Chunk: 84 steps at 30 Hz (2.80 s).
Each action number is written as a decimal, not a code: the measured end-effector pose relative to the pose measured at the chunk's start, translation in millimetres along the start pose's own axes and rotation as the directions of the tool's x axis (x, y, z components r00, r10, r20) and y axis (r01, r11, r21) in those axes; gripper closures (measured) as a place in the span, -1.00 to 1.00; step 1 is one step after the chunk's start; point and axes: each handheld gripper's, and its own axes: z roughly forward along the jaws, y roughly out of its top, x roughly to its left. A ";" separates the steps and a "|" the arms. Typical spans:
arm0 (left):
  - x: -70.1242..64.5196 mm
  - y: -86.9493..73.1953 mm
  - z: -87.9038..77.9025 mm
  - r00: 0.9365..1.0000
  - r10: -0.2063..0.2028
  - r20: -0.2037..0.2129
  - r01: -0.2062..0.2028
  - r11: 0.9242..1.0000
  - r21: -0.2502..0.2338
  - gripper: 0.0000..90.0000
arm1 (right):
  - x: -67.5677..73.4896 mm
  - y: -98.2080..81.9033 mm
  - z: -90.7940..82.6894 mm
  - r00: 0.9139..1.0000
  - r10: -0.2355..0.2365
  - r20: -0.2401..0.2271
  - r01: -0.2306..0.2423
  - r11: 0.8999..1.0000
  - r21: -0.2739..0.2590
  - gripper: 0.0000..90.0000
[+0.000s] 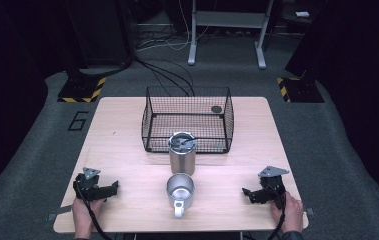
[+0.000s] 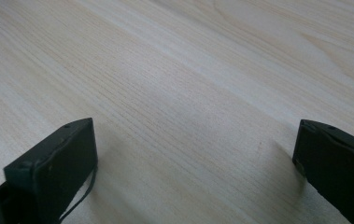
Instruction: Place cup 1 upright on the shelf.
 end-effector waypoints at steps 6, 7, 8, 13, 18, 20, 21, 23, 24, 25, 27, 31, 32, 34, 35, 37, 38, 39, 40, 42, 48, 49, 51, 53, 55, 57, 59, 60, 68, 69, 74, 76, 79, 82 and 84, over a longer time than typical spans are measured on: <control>-0.1 0.0 0.0 1.000 -0.001 0.000 0.001 1.000 0.000 -1.00 | 0.0 0.0 0.1 1.000 0.000 -0.001 0.000 1.000 0.000 -1.00; -0.1 0.0 0.0 1.000 -0.001 0.000 0.001 1.000 0.000 -1.00 | 0.0 0.2 0.3 1.000 0.001 -0.002 -0.001 1.000 0.000 -1.00; -0.1 0.0 0.0 1.000 -0.001 0.001 0.001 1.000 0.000 -1.00 | 0.1 0.3 0.5 1.000 0.001 -0.002 -0.001 1.000 -0.001 -1.00; 0.2 0.0 -0.1 1.000 0.002 0.006 -0.002 1.000 0.000 -1.00 | 0.1 0.2 0.6 1.000 0.003 -0.002 -0.003 1.000 -0.005 -1.00; -0.9 -0.1 -0.2 1.000 0.009 0.012 -0.009 1.000 -0.001 -1.00 | 0.9 0.1 0.9 1.000 0.014 -0.002 -0.014 1.000 -0.008 -1.00; -1.6 0.0 -0.2 1.000 0.019 0.011 -0.019 1.000 -0.003 -1.00 | 0.9 0.0 0.9 1.000 0.014 -0.001 -0.014 1.000 -0.008 -1.00; -1.8 0.0 -0.2 1.000 0.018 0.012 -0.018 1.000 -0.003 -1.00 | 0.8 0.0 0.8 1.000 0.012 -0.002 -0.012 1.000 -0.007 -1.00; -1.7 0.1 -0.1 1.000 0.016 0.012 -0.016 1.000 -0.003 -1.00 | 0.8 -0.1 0.8 1.000 0.011 -0.003 -0.011 1.000 -0.007 -1.00; -1.7 0.2 0.0 1.000 0.015 0.012 -0.015 1.000 -0.002 -1.00 | 0.8 0.0 0.8 1.000 0.012 -0.003 -0.012 1.000 -0.007 -1.00; -1.7 0.2 0.0 1.000 0.015 0.012 -0.015 1.000 -0.002 -1.00 | 0.8 0.0 0.8 1.000 0.012 -0.003 -0.012 1.000 -0.007 -1.00; -1.4 0.9 -0.1 1.000 0.017 0.015 -0.017 1.000 0.004 -1.00 | 0.8 -0.1 0.8 1.000 0.011 -0.002 -0.011 1.000 -0.007 -1.00; -1.2 0.5 -2.2 0.998 0.002 0.056 -0.001 1.000 -0.006 -1.00 | 0.9 0.0 1.0 1.000 0.013 -0.002 -0.013 1.000 -0.008 -1.00; -0.8 0.8 -4.0 0.998 0.005 0.060 -0.003 1.000 -0.024 -1.00 | 0.8 -0.1 0.9 1.000 0.013 -0.002 -0.013 1.000 -0.008 -1.00; -1.8 3.0 -9.6 0.997 0.020 0.068 -0.017 0.999 -0.048 -1.00 | 0.7 -0.1 0.8 1.000 0.012 -0.003 -0.012 1.000 -0.007 -1.00; -1.8 3.0 -9.6 0.997 0.020 0.068 -0.017 0.999 -0.048 -1.00 | 0.7 -0.1 0.8 1.000 0.012 -0.003 -0.012 1.000 -0.007 -1.00; -2.8 6.4 -13.7 0.997 0.023 0.076 -0.019 0.998 -0.062 -1.00 | 0.7 0.0 0.9 1.000 0.012 -0.003 -0.012 1.000 -0.007 -1.00; -4.2 11.4 -18.4 0.995 0.035 0.092 -0.028 0.997 -0.072 -1.00 | 0.7 0.0 0.9 1.000 0.011 -0.004 -0.011 1.000 -0.007 -1.00; -5.3 14.3 -21.0 0.994 0.045 0.096 -0.037 0.996 -0.075 -1.00 | 0.7 0.0 0.9 1.000 0.011 -0.004 -0.011 1.000 -0.007 -1.00; -6.8 17.2 -23.3 0.994 0.050 0.100 -0.041 0.996 -0.083 -1.00 | 0.8 0.0 0.9 1.000 0.013 -0.003 -0.013 1.000 -0.008 -1.00; -9.8 22.9 -28.6 0.991 0.059 0.120 -0.048 0.995 -0.093 -1.00 | 0.6 0.0 0.8 1.000 0.010 -0.004 -0.010 1.000 -0.007 -1.00; -20.5 38.7 -40.6 0.983 0.090 0.163 -0.071 0.990 -0.121 -1.00 | 0.7 -0.1 0.9 1.000 0.011 -0.004 -0.011 1.000 -0.007 -1.00; -20.5 38.7 -40.6 0.983 0.090 0.163 -0.071 0.990 -0.121 -1.00 | 0.7 -0.1 0.9 1.000 0.011 -0.004 -0.011 1.000 -0.007 -1.00; -24.6 43.7 -44.2 0.978 0.106 0.178 -0.083 0.988 -0.132 -1.00 | 0.7 -0.1 0.9 1.000 0.011 -0.004 -0.011 1.000 -0.007 -1.00; -28.8 48.7 -46.8 0.974 0.120 0.192 -0.095 0.986 -0.137 -1.00 | 0.7 -0.1 0.9 1.000 0.010 -0.004 -0.010 1.000 -0.008 -1.00; -32.9 53.5 -48.7 0.970 0.134 0.204 -0.106 0.984 -0.143 -1.00 | 0.7 -0.1 0.9 1.000 0.010 -0.004 -0.011 1.000 -0.007 -1.00; -36.9 57.8 -49.9 0.966 0.142 0.218 -0.110 0.982 -0.151 -1.00 | 0.7 -0.1 0.9 1.000 0.010 -0.004 -0.010 1.000 -0.007 -1.00; -41.2 61.8 -51.0 0.961 0.149 0.231 -0.114 0.981 -0.159 -1.00 | 0.7 -0.1 0.9 1.000 0.011 -0.003 -0.011 1.000 -0.007 -1.00; -43.6 63.6 -51.3 0.959 0.153 0.238 -0.115 0.979 -0.165 -1.00 | 0.7 -0.1 0.9 1.000 0.011 -0.003 -0.011 1.000 -0.007 -1.00; -62.1 86.5 -58.4 0.935 0.210 0.287 -0.154 0.967 -0.205 -1.00 | 0.6 -0.1 0.9 1.000 0.010 -0.004 -0.010 1.000 -0.007 -1.00; -62.1 86.5 -58.4 0.935 0.210 0.287 -0.154 0.967 -0.205 -1.00 | 0.6 -0.1 0.9 1.000 0.010 -0.004 -0.010 1.000 -0.007 -1.00; -74.3 97.6 -56.6 0.921 0.242 0.307 -0.180 0.960 -0.217 -1.00 | 0.7 -0.1 0.9 1.000 0.011 -0.004 -0.011 1.000 -0.007 -1.00; -76.6 100.1 -57.3 0.916 0.253 0.312 -0.194 0.958 -0.210 -1.00 | 0.7 -0.1 0.9 1.000 0.011 -0.004 -0.011 1.000 -0.007 -1.00; -83.1 104.7 -57.2 0.909 0.266 0.321 -0.203 0.955 -0.218 -1.00 | 0.7 -0.1 0.9 1.000 0.011 -0.004 -0.011 1.000 -0.007 -1.00; -90.1 111.7 -56.4 0.894 0.289 0.342 -0.223 0.950 -0.219 -1.00 | 0.7 -0.1 0.9 1.000 0.011 -0.004 -0.011 1.000 -0.007 -1.00; -92.4 113.0 -56.1 0.893 0.290 0.345 -0.224 0.950 -0.219 -1.00 | 0.7 -0.1 0.9 1.000 0.010 -0.004 -0.010 1.000 -0.007 -1.00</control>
